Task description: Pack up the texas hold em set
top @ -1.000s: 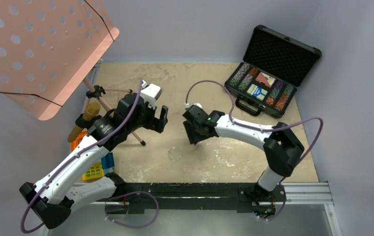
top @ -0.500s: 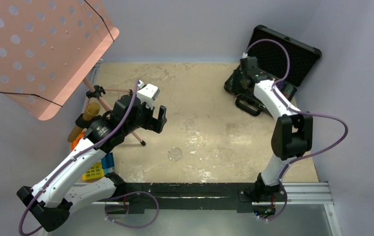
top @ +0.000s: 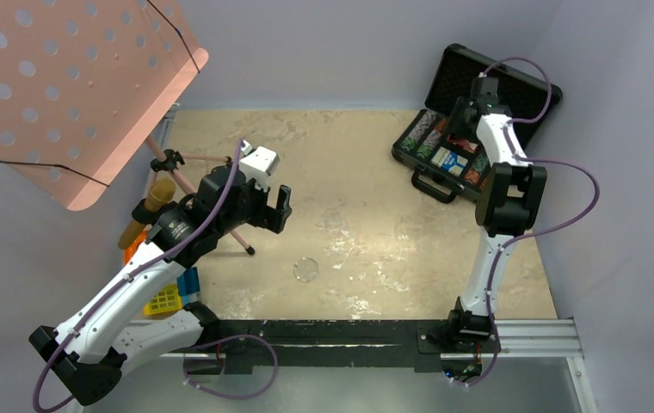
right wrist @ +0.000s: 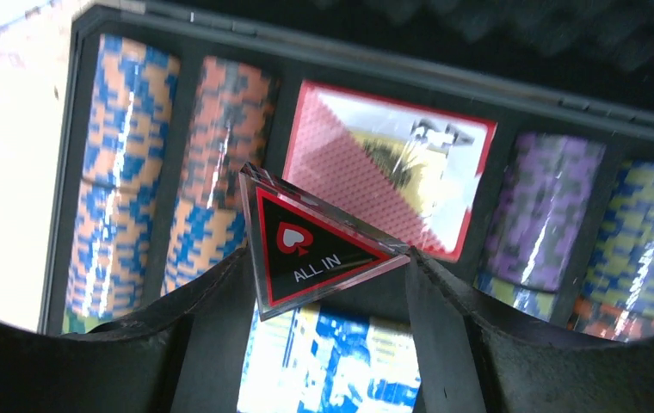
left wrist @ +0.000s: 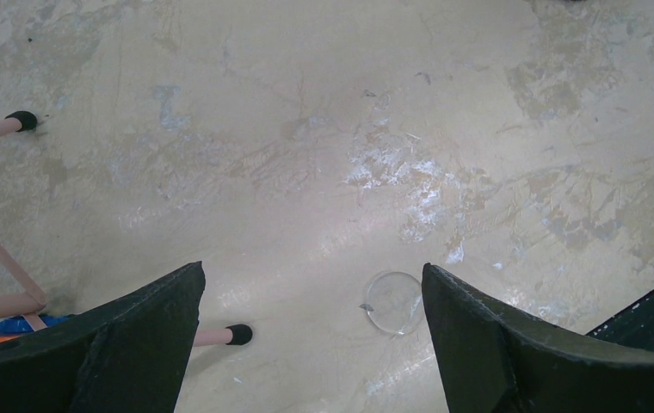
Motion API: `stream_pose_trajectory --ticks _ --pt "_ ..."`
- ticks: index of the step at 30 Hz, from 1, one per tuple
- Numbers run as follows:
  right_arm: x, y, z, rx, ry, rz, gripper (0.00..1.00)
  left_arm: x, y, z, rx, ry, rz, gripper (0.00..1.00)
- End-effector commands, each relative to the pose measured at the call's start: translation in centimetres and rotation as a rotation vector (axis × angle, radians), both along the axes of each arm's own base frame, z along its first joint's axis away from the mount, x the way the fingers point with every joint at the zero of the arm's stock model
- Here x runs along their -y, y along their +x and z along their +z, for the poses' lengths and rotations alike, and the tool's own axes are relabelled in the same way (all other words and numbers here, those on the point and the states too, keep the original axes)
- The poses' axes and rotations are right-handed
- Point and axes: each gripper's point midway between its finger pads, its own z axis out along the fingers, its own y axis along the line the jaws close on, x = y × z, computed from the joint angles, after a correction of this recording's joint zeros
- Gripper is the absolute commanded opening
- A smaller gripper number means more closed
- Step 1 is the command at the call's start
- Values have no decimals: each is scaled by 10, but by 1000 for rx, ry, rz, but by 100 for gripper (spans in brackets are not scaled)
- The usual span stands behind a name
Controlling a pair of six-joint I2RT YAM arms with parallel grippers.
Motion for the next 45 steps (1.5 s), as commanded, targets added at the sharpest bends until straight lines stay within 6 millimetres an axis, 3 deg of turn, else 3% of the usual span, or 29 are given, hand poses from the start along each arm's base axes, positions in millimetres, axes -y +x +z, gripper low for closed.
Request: stream_pose_trajectory --ticks 1,6,10,33,40,45 --pt "20 26 41 111 20 -37 30 2 1 3 8 -23 0 100" --pt "33 35 28 88 9 -69 30 2 1 2 7 -24 -2 100" --pt "31 37 19 81 40 -79 30 3 1 2 4 -22 -4 100" --pt "47 21 -28 19 143 -351 44 4 -1 4 5 -36 -11 100" --pt "45 22 -34 9 156 -335 64 3 -2 5 9 -38 -10 100" --pt "45 23 -27 25 156 -324 78 3 -2 5 10 -37 -11 100"
